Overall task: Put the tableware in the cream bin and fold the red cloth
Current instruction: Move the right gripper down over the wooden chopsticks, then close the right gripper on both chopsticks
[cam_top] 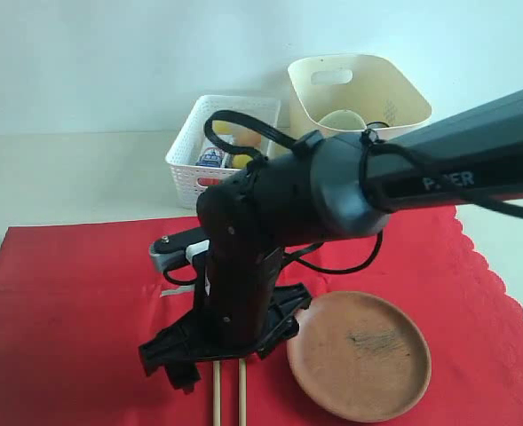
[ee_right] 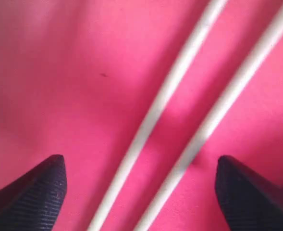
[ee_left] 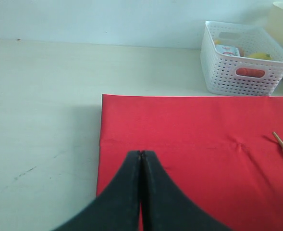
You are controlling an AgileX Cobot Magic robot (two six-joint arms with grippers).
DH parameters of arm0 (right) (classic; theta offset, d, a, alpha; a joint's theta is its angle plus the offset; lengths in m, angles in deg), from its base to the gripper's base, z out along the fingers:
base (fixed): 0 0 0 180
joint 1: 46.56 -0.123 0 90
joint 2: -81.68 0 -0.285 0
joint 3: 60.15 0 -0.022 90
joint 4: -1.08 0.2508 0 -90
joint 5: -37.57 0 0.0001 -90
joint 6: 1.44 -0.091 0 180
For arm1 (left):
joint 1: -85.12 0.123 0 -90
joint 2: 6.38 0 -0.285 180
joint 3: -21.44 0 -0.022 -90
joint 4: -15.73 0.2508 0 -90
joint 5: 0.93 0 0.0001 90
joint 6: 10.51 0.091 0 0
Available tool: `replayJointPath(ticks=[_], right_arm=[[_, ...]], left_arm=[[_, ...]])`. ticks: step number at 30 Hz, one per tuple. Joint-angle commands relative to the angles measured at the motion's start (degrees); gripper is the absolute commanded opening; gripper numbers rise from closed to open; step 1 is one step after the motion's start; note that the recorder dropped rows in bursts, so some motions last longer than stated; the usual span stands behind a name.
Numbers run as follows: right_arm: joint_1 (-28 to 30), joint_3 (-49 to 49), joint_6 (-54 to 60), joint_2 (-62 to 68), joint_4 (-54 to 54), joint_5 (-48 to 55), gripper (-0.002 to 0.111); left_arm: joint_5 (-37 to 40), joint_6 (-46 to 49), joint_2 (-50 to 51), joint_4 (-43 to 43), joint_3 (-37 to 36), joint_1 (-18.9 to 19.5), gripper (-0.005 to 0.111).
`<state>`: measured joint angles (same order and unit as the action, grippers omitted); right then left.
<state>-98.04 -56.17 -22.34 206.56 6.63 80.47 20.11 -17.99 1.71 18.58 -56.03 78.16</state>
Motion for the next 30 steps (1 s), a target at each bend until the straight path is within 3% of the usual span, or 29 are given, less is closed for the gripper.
replayJointPath(ticks=[1, 5, 13, 18, 30], right_arm=[[-0.2, -1.0, -5.2, 1.7, -1.6, 1.3, 0.080], [-0.2, -1.0, -6.8, 2.7, -1.6, 0.9, 0.071], [-0.2, -1.0, -7.7, 2.8, -1.5, 1.1, 0.023], [-0.3, -1.0, -7.7, 2.8, -1.5, 1.5, 0.002], [-2.2, -1.0, -7.8, 2.1, -1.7, 2.2, 0.000]], left_arm=[[-0.6, -0.2, -0.3, -0.4, 0.3, -0.4, 0.000], [-0.6, -0.2, -0.3, -0.4, 0.3, -0.4, 0.000], [-0.6, -0.2, -0.3, -0.4, 0.3, -0.4, 0.000], [-0.6, -0.2, -0.3, -0.4, 0.3, -0.4, 0.000], [-0.6, -0.2, -0.3, -0.4, 0.3, -0.4, 0.000]])
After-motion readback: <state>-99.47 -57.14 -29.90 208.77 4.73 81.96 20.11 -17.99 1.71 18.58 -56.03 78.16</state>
